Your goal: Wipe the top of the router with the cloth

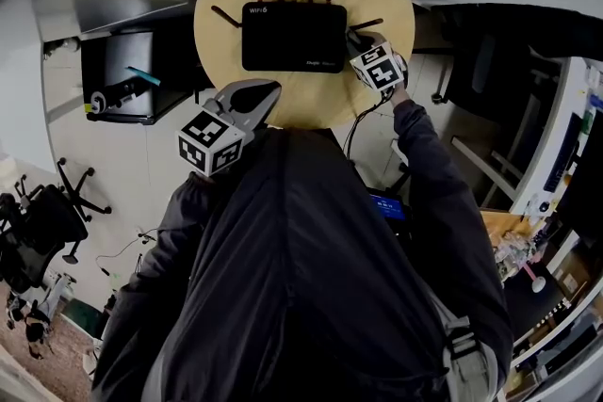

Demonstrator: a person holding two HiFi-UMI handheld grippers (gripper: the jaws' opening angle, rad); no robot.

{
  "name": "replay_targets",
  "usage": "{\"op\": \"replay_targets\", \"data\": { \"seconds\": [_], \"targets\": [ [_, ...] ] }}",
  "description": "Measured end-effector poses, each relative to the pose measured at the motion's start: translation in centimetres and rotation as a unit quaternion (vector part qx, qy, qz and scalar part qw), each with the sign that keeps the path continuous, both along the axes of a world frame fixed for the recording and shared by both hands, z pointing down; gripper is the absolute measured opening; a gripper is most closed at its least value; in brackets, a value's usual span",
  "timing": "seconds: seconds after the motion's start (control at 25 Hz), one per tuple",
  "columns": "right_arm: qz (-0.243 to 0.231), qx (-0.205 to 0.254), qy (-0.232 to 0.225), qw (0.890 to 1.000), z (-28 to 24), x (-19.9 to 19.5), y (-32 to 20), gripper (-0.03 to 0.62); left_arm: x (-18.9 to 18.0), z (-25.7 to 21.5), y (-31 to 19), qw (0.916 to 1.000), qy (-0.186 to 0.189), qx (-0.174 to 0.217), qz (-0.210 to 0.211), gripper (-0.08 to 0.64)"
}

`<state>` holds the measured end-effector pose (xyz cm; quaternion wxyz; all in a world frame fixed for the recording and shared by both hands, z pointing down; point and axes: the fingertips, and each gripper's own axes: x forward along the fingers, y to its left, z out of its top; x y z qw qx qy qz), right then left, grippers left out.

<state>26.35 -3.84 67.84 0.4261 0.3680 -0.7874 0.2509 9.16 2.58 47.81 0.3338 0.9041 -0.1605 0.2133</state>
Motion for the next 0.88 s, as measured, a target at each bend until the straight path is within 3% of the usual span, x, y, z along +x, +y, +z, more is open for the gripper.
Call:
{"op": "replay_targets", "data": {
  "seconds": [0.4,0.88],
  "targets": [
    [-0.13,0.049,0.059,0.989,-0.8,-0.9,1.1,0.031,-0.1,-0.1,0.3,1.0,-0.002,0.0,0.007,0.0],
    [-0.121,0.017,0.053,0.991,-0.2,-2.2,6.2,0.031,-1.8,-0.3,1.0,0.9995,0.007,0.006,0.03,0.0]
  ]
}}
